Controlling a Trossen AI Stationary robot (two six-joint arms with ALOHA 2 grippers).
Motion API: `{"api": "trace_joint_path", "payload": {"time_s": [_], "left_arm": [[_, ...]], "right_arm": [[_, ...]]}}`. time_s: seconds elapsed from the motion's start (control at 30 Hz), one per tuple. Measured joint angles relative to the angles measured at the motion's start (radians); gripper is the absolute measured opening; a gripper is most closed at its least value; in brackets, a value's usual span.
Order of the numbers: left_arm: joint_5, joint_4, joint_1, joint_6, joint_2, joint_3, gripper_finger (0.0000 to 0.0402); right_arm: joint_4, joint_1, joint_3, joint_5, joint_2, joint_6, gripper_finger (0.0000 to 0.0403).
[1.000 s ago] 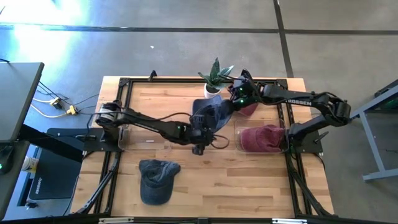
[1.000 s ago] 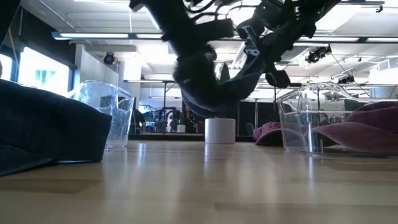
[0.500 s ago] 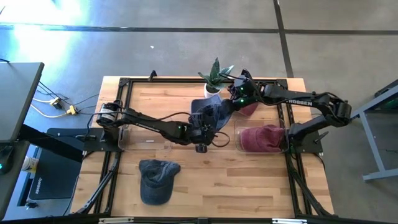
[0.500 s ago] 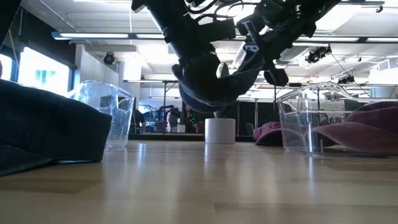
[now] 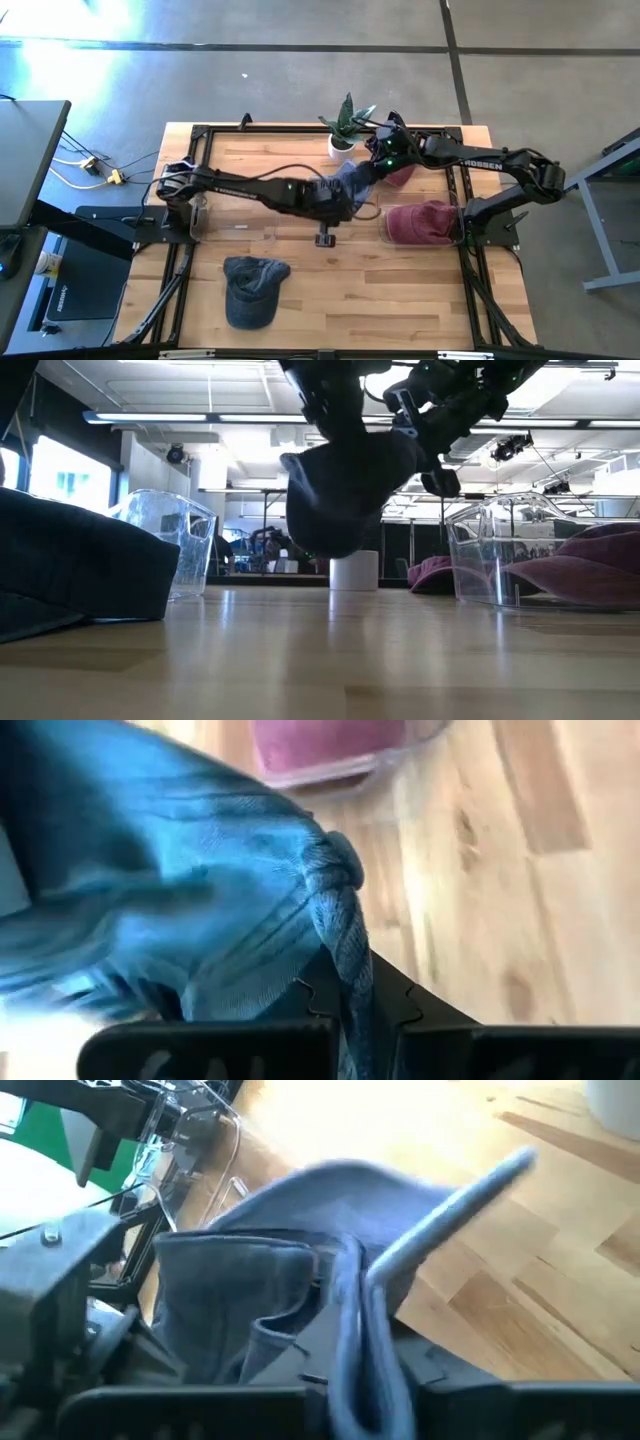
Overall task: Pick & Place hat
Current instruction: Put the top blue cap into the left transparent bin
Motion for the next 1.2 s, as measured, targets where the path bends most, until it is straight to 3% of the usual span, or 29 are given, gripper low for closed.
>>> {"api": "trace_joint_path", "payload": {"time_s": [0.2,0.33,0.63,0.93,1.2], "left_arm": [[0.089,-0.159,0.047,-0.082,-0.018,0.04,0.0002],[0.081,-0.2,0.064,-0.144,-0.069,0.041,0.0001],[0.004,-0.19,0.11,-0.27,-0.257,0.04,0.0],[-0.224,-0.294,0.093,-0.479,-0.443,0.042,0.0],[-0.552,-0.706,-0.069,-0.894,-0.579,0.039,0.0]], "right_arm": [[0.043,-0.004,0.0,-0.057,-0.02,-0.044,0.0141],[0.067,-0.017,-0.001,-0.027,-0.096,-0.056,0.0192],[0.065,-0.036,-0.001,0.096,-0.311,-0.083,0.0215],[0.062,-0.036,-0.001,0.127,-0.369,-0.083,0.0215],[0.078,-0.036,-0.001,0.159,-0.325,-0.098,0.0215]]}}
